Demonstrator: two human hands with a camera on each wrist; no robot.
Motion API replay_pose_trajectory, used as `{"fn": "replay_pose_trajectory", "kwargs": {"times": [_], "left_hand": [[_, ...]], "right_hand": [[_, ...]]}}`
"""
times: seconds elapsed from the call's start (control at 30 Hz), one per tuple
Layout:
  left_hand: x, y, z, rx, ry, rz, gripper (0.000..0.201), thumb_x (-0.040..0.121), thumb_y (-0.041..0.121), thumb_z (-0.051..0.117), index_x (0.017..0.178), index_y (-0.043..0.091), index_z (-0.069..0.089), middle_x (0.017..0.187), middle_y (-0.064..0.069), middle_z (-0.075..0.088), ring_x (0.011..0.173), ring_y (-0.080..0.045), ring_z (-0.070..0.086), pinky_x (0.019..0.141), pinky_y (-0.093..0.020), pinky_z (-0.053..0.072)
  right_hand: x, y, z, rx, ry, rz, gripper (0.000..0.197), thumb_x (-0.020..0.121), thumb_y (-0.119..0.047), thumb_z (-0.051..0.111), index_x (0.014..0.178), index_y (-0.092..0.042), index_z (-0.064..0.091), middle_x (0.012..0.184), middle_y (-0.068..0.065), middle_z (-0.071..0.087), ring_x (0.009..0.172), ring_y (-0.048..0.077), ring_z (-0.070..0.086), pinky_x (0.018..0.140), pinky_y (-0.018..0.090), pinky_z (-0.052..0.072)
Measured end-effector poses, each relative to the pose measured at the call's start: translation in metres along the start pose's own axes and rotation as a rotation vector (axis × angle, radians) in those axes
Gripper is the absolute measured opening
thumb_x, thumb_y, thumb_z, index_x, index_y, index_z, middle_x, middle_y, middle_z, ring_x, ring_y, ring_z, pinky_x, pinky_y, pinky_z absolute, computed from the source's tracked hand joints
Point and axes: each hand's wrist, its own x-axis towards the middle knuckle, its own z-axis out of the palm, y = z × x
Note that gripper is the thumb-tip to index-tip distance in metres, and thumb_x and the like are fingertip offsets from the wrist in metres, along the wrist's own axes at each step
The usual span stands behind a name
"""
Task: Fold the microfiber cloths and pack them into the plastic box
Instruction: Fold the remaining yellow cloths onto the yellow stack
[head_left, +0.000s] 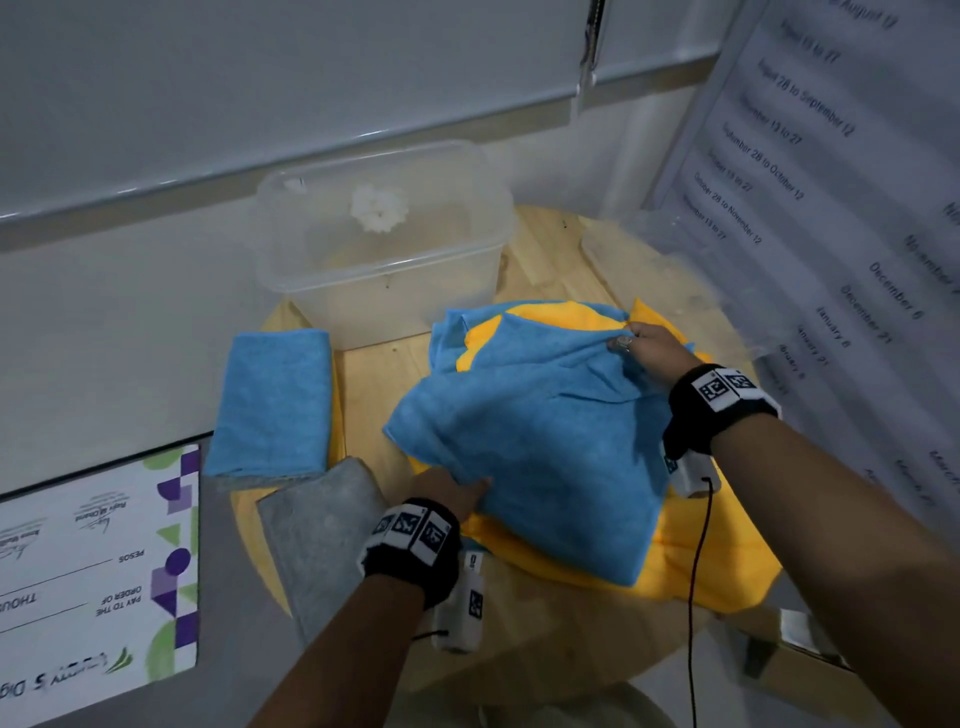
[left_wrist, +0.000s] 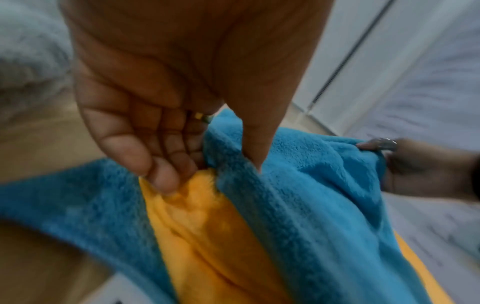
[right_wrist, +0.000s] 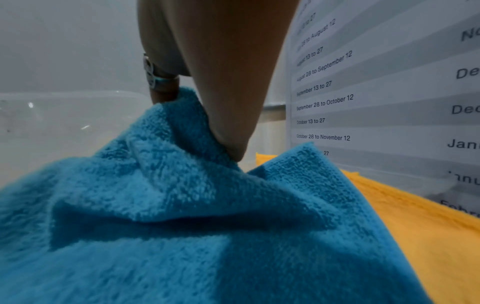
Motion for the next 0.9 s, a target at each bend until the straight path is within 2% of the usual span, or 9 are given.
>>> {"fn": "replay_pose_trajectory", "kwargs": {"times": [0.07,0.17,0.3,0.37,0.43,0.57,0.7,0.8,0.9], "left_hand": [[-0.004,0.002,0.003,-0.057,-0.059,0.027,0.049,0.09,0.045,0.053,0.119,0.006,0.057,0.118,-0.013,0.062,0.1,-0.028,0.063,0.078,-0.03,0.048],[-0.005,0.003,-0.004,-0.323,-0.11,-0.012,0.042,0.092,0.029,0.055,0.121,-0.002,0.054,0.11,-0.02,0.064,0.057,-0.019,0.059,0.048,-0.023,0.047],[-0.008,0.008,-0.03,-0.311,0.153,0.068,0.03,0.094,0.03,0.051,0.087,0.001,0.054,0.101,-0.022,0.062,0.095,-0.034,0.058,0.076,-0.034,0.041],[-0.013,0.013,-0.045,-0.286,0.307,0.131,0.037,0.096,0.027,0.045,0.064,0.012,0.036,0.075,-0.011,0.053,0.087,-0.032,0.052,0.07,-0.031,0.034],[-0.021,0.021,-0.062,-0.282,0.42,0.175,0.04,0.097,0.027,0.045,0.061,0.012,0.036,0.07,-0.011,0.052,0.087,-0.035,0.054,0.066,-0.03,0.03],[-0.021,0.031,-0.097,-0.576,0.519,0.24,0.035,0.098,0.022,0.043,0.103,-0.009,0.057,0.111,-0.028,0.06,0.109,-0.038,0.055,0.083,-0.033,0.039],[-0.018,0.032,-0.141,-0.896,0.516,0.349,0.02,0.092,0.018,0.055,0.107,0.004,0.055,0.106,-0.015,0.056,0.109,-0.029,0.057,0.087,-0.027,0.04],[-0.017,0.027,-0.171,-0.922,0.501,0.449,0.05,0.089,0.019,0.062,0.131,0.009,0.036,0.115,-0.01,0.047,0.104,-0.023,0.054,0.091,-0.027,0.043],[-0.021,0.023,-0.193,-0.926,0.29,0.548,0.04,0.091,0.01,0.057,0.127,0.016,0.043,0.104,-0.016,0.058,0.082,-0.019,0.063,0.072,-0.021,0.055]], "right_hand": [[-0.01,-0.004,-0.001,0.045,-0.027,-0.01,0.026,0.085,-0.029,0.066,0.07,-0.017,0.05,0.079,0.009,0.053,0.073,0.021,0.051,0.07,0.033,0.04],[-0.024,-0.015,-0.003,0.132,-0.009,-0.038,0.03,0.085,-0.03,0.067,0.064,-0.02,0.048,0.065,0.002,0.054,0.06,0.017,0.051,0.061,0.026,0.042],[-0.036,-0.033,-0.013,0.257,0.152,-0.081,0.031,0.087,-0.019,0.063,0.062,-0.02,0.046,0.059,0.001,0.046,0.049,0.009,0.041,0.049,0.021,0.032],[-0.044,-0.041,-0.019,0.301,0.208,-0.109,0.03,0.086,-0.016,0.063,0.062,-0.019,0.046,0.062,0.002,0.044,0.056,0.011,0.039,0.053,0.025,0.031],[-0.052,-0.047,-0.023,0.31,0.256,-0.124,0.029,0.086,-0.018,0.062,0.061,-0.019,0.048,0.062,0.001,0.046,0.059,0.01,0.04,0.054,0.023,0.032],[-0.067,-0.052,-0.034,0.407,0.357,-0.155,0.015,0.076,-0.029,0.065,0.072,-0.017,0.056,0.075,0.005,0.054,0.075,0.018,0.048,0.068,0.03,0.037],[-0.09,-0.054,-0.048,0.47,0.536,-0.184,0.021,0.077,-0.032,0.062,0.067,-0.017,0.05,0.071,0.002,0.049,0.079,0.019,0.045,0.067,0.033,0.036],[-0.103,-0.052,-0.049,0.505,0.567,-0.209,0.024,0.088,-0.023,0.06,0.069,-0.016,0.049,0.073,0.003,0.05,0.079,0.018,0.045,0.06,0.028,0.036],[-0.12,-0.054,-0.049,0.48,0.591,-0.247,0.013,0.089,-0.022,0.061,0.09,-0.01,0.056,0.089,0.007,0.053,0.08,0.017,0.049,0.06,0.026,0.038]]}}
